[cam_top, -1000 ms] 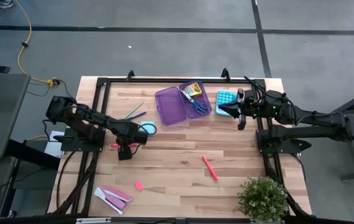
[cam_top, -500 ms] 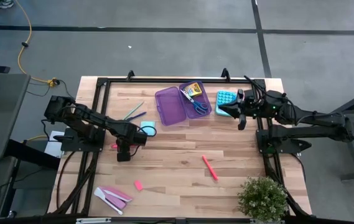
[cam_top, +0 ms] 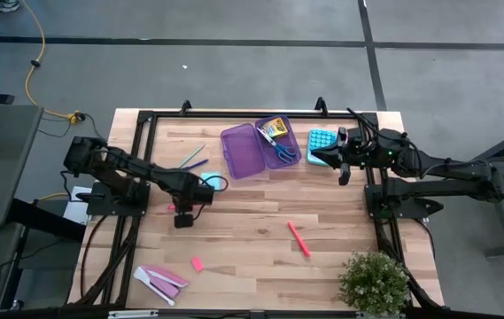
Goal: Pack school essentials
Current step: Put the pink pen into the purple supply box
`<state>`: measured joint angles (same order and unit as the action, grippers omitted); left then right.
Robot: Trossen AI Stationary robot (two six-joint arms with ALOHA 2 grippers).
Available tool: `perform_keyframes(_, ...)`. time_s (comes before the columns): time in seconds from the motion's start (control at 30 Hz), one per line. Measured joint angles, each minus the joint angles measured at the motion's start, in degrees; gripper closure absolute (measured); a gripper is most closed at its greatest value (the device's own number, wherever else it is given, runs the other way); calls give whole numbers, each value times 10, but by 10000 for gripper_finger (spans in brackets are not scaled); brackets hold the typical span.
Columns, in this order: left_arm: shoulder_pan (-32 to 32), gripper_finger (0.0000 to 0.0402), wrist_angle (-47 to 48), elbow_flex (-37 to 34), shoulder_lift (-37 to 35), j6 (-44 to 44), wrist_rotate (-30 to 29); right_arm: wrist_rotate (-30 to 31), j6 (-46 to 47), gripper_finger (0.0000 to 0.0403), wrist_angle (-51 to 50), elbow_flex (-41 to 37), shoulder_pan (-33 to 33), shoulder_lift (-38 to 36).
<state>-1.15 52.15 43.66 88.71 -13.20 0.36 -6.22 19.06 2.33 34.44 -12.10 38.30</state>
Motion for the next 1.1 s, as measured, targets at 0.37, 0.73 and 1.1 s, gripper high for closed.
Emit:
perform_keyframes(0.37, -14, 382, 14, 90, -88, -27, 14, 0, 2, 402, -9, 0, 0, 0)
perform_keyframes(0.73, -19, 382, -299, 126, -277, -46, -85, -12, 0, 402, -9, 0, 0, 5)
perform_keyframes(1.1, -16, 382, -611, 1, -334, -51, -129, -45, -19, 402, 69, 0, 35, 48)
